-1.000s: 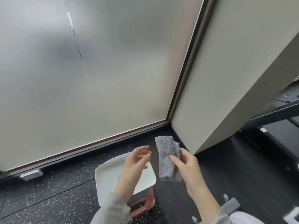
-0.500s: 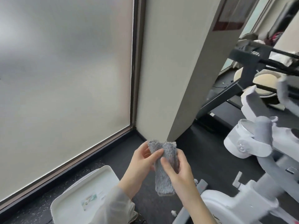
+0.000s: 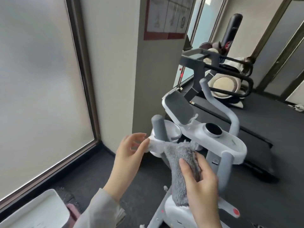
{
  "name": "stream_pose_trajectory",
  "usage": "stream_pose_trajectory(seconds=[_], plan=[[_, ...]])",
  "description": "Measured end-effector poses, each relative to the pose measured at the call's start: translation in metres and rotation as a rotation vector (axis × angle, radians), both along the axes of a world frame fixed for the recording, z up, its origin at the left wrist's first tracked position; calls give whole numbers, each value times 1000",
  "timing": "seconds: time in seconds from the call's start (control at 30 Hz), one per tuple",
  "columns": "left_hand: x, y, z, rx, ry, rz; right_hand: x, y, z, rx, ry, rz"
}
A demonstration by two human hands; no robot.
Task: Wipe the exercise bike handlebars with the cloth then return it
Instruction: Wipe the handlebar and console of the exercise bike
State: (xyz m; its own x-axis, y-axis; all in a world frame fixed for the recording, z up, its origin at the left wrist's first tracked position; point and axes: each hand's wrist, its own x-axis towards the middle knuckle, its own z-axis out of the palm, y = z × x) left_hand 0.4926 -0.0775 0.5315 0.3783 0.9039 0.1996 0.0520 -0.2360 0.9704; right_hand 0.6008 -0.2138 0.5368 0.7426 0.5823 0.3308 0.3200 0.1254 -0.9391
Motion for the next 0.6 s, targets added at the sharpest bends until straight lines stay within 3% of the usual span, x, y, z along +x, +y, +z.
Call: stream_pose_trajectory(seconds=[0.1,0.3,0.47,0.6], plan=[[18,-7,-5,114,71,82,37,-13,5,4,-48,-48],[25,-14,-12,110,87,160,66,22,28,17,-280,19],[25,-14,-7,166,138,128,53,75,45,32,-588,100],[20,-7,-7,188,178,80,54,84,38,-12,-656,192]])
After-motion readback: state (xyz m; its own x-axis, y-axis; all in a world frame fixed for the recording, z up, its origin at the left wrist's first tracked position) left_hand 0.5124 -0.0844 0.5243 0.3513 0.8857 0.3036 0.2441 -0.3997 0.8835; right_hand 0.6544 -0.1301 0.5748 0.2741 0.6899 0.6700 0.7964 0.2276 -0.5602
